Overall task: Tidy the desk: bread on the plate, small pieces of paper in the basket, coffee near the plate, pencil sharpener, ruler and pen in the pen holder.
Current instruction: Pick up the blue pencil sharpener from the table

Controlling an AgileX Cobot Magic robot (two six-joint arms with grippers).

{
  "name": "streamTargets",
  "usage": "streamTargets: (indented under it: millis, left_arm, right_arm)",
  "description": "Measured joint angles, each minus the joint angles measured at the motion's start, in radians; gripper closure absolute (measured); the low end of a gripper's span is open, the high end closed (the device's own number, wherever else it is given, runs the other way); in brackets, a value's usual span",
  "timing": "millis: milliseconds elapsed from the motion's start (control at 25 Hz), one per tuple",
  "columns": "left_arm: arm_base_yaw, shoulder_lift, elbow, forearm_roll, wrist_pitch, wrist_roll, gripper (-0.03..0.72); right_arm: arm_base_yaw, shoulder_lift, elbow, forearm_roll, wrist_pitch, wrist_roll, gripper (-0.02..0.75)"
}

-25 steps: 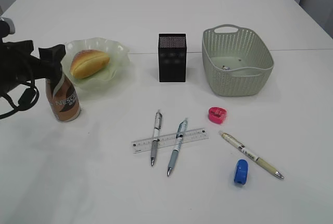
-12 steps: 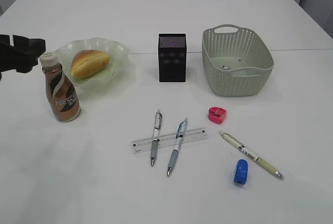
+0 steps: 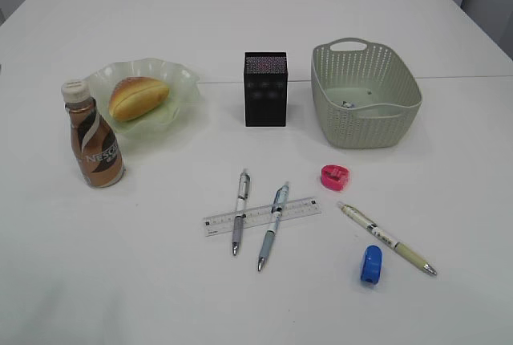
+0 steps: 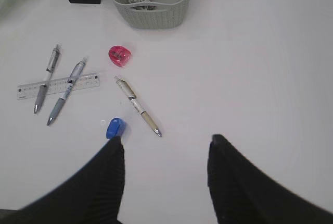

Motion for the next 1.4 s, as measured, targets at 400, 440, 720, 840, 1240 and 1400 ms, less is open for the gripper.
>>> streamTargets:
  millis: [400, 440, 720, 840, 1240, 1400]
  left_arm:
    - [0.000, -0.039, -0.255, -0.001, 0.741, -0.030, 0.198]
    - [0.000, -0.041, -0.257, -0.001, 0.760, -0.041, 0.204]
    - [0.000, -0.063, -0.258, -0.003, 0.783, -0.073, 0.209]
    - [0.000, -0.063, -0.258, -0.005, 0.783, -0.073, 0.209]
    - [0.000, -0.063, -0.258, -0.039, 0.783, -0.075, 0.210]
    - [0.000, -0.063, -0.258, -0.041, 0.783, -0.075, 0.211]
  right_arm:
    - [-0.001, 0.089, 0.000, 0.169, 0.000, 0.125, 0.323]
    - [-0.001, 0.108, 0.000, 0.180, 0.000, 0.128, 0.323]
    - [-0.001, 0.319, 0.003, 0.237, -0.006, 0.140, 0.323]
    - [-0.001, 0.416, 0.005, 0.295, -0.027, 0.160, 0.323]
    - [0.034, 0.672, 0.005, 0.285, -0.220, 0.281, 0.323]
    - [0.156, 0.750, 0.005, 0.154, -0.241, 0.407, 0.323]
